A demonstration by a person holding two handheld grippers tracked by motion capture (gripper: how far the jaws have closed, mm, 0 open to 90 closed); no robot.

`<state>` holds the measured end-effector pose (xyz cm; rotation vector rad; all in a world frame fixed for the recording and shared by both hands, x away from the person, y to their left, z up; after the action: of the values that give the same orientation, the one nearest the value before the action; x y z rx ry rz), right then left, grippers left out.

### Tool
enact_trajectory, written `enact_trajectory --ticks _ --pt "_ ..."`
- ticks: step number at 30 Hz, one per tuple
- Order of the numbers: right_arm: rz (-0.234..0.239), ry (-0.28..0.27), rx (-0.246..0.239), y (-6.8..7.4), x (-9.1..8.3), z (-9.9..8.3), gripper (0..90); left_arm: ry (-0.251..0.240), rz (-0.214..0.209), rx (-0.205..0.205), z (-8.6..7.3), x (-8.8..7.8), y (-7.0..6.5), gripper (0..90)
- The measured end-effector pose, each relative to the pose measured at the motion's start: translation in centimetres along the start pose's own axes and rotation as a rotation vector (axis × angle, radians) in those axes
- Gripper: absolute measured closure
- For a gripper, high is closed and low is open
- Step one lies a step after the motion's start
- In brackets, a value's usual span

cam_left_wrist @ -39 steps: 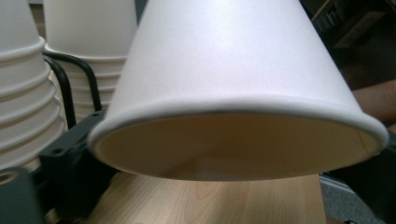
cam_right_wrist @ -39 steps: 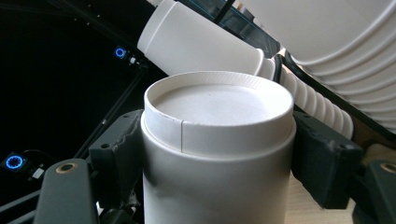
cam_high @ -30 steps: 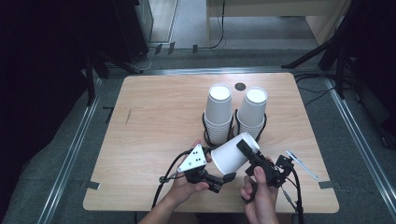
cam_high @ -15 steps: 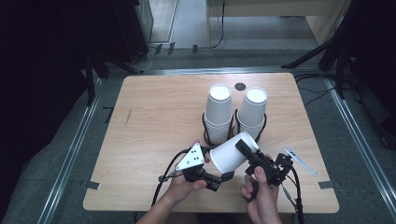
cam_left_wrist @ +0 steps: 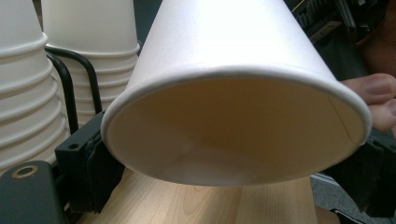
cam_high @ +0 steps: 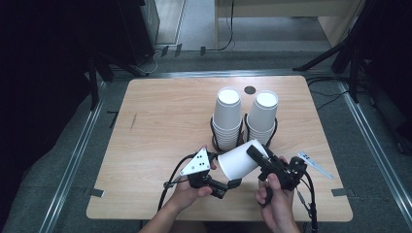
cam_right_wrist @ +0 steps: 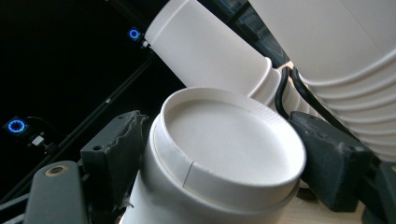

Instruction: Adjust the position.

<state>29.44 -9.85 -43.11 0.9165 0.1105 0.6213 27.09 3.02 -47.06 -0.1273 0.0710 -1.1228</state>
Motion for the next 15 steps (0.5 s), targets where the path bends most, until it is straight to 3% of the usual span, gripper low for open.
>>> enact_trajectory --ticks 15 --pt "0.013 -0.017 -0.071 -0.16 -0.26 0.81 20.1 0.041 -0.031 0.005 -0.29 -0.23 -0.18 7.7"
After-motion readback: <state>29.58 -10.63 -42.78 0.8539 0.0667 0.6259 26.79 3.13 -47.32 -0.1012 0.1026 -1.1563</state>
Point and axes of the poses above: each handheld gripper's, and its own axes: x roughly forward along the jaws, z roughly out of its top, y roughly to its left, the point moved 8 cm from there along x, roughly forward along the jaws, and after that the axes turned 14 degrees about -y, right-handed, at the moved point
